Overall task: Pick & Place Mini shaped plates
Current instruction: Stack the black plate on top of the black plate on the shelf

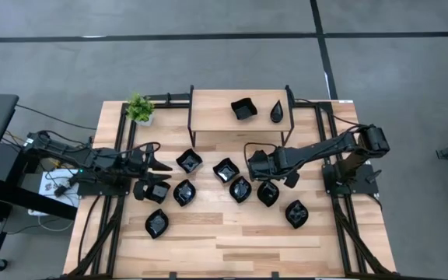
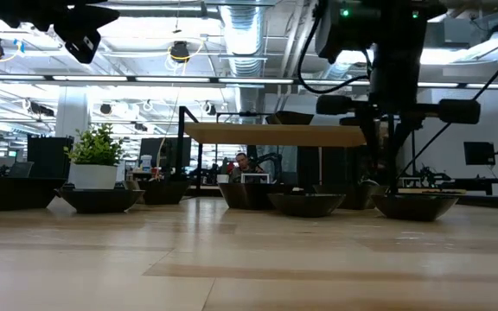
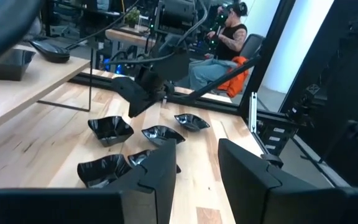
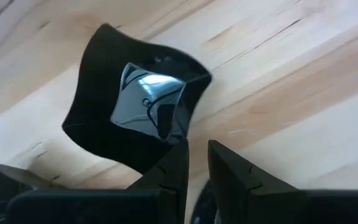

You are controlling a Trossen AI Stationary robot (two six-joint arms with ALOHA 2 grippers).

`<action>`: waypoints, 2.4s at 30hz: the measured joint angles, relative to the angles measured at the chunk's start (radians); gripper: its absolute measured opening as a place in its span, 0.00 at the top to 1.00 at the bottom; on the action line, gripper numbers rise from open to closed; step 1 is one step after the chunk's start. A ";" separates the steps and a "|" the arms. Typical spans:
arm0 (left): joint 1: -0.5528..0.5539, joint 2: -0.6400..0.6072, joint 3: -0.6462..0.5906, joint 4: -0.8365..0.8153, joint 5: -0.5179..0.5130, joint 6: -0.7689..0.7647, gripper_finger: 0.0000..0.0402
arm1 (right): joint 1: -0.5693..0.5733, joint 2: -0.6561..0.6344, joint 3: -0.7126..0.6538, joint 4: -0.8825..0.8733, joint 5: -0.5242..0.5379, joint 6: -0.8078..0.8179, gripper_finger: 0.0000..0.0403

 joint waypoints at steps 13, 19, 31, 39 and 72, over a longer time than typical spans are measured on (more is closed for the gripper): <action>0.000 -0.014 -0.006 -0.001 0.000 0.000 0.70 | -0.008 0.031 0.001 0.020 -0.028 0.008 0.79; 0.000 -0.014 -0.006 -0.001 0.001 0.000 0.70 | -0.033 0.029 0.001 0.022 0.006 0.010 0.74; 0.000 -0.014 -0.006 -0.001 0.000 0.000 0.70 | -0.052 0.086 0.001 0.045 -0.008 0.000 0.74; 0.000 -0.015 -0.005 -0.001 0.001 0.000 0.70 | -0.047 0.130 0.000 0.083 -0.026 0.010 0.74; 0.000 -0.015 -0.005 -0.008 -0.019 0.001 0.70 | -0.063 0.128 0.001 0.025 -0.016 0.018 0.99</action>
